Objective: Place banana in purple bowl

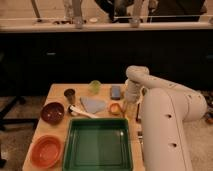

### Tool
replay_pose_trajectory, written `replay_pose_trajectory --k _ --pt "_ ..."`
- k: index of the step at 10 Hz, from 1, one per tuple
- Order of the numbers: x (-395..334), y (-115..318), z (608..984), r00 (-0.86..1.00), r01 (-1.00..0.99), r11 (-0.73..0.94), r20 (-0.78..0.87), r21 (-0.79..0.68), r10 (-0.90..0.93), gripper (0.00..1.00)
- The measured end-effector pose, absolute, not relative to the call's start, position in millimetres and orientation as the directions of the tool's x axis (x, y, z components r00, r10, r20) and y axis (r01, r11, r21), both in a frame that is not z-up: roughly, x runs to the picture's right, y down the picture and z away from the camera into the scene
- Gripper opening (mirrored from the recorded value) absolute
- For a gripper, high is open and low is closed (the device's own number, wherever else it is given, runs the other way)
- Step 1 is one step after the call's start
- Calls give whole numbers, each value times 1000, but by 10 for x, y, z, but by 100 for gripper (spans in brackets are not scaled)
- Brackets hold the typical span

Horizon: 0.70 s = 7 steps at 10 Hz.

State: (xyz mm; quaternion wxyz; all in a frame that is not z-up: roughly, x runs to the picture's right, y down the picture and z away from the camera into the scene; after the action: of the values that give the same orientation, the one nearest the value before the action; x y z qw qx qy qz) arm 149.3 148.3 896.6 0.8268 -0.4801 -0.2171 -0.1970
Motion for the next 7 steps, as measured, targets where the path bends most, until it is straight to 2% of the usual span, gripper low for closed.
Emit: replay_pose_trajectory --k 1,3,7 --pt "1491 1479 8955 827 536 461 550 -707 -118 18" --pt "1465 1464 8924 823 542 462 555 -702 -122 3" --pt "1439 1431 8840 815 555 464 563 -690 -137 0"
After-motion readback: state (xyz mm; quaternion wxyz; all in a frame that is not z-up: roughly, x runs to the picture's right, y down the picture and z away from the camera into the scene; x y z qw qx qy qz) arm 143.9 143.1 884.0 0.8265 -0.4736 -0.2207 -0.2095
